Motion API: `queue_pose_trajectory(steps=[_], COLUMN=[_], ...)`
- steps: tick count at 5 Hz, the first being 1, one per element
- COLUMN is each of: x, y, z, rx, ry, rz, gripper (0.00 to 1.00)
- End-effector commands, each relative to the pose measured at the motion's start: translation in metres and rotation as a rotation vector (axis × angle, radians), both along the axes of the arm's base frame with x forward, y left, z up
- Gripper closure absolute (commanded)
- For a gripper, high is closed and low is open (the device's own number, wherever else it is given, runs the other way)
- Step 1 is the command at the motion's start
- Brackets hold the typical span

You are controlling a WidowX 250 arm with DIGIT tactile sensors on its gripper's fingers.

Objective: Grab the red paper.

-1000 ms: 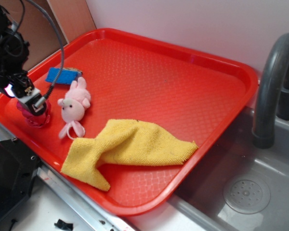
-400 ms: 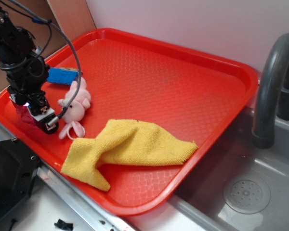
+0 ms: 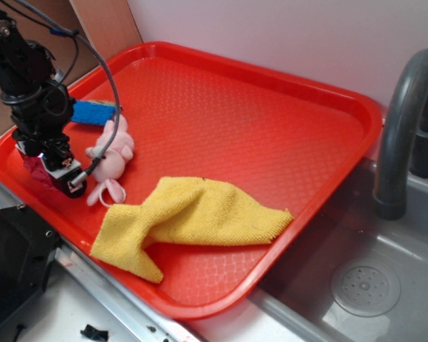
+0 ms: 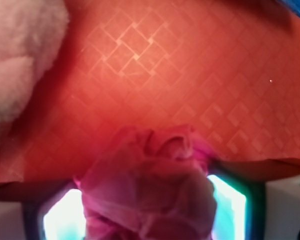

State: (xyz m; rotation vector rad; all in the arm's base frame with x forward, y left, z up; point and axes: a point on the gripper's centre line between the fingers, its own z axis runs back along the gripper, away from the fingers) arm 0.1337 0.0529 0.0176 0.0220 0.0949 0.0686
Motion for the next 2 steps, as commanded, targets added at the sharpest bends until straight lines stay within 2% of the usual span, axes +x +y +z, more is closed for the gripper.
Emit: queue_pose_trajectory(steps=[1,2], x=[0.01,0.019], y=[-0.001,-0.009], z=[0.032,0.078], rx=[0.036,0.067], ry=[-0.039,-0.073], rz=[0.051,0.137], gripper=[1.0,1.0])
